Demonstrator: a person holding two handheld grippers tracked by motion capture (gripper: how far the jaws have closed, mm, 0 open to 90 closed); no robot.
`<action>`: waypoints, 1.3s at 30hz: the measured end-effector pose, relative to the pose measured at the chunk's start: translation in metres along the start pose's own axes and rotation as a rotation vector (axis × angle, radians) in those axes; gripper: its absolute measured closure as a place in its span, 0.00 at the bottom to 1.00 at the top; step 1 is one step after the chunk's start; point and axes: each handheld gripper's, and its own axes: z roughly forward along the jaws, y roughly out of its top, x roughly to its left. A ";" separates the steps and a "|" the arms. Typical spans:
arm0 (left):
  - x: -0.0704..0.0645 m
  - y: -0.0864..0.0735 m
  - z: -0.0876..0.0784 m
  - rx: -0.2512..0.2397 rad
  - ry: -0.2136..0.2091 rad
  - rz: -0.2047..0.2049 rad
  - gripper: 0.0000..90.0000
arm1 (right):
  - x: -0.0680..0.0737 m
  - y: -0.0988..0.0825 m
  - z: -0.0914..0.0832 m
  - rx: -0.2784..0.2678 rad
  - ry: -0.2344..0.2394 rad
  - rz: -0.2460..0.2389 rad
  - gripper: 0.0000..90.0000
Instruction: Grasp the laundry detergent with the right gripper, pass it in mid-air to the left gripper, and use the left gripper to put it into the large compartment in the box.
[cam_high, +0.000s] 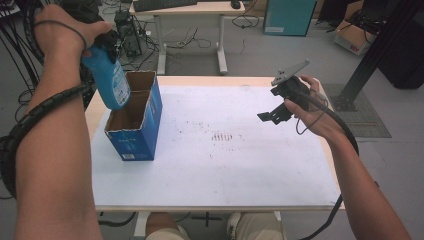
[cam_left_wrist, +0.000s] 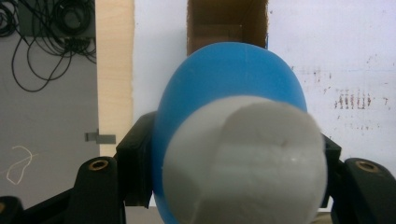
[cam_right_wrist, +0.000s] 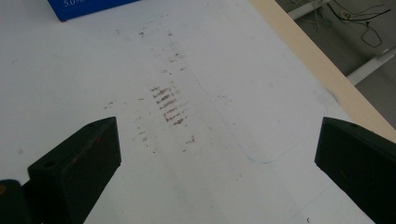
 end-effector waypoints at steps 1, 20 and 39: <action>0.000 0.000 0.003 0.000 -0.004 -0.002 0.40 | 0.000 0.000 0.000 -0.001 -0.002 0.000 0.00; -0.005 -0.010 0.045 0.021 -0.011 -0.026 0.40 | 0.007 0.003 -0.003 -0.006 -0.013 -0.014 0.00; -0.016 -0.017 0.094 0.034 -0.017 -0.053 0.40 | 0.005 -0.006 -0.002 0.016 -0.019 -0.019 0.00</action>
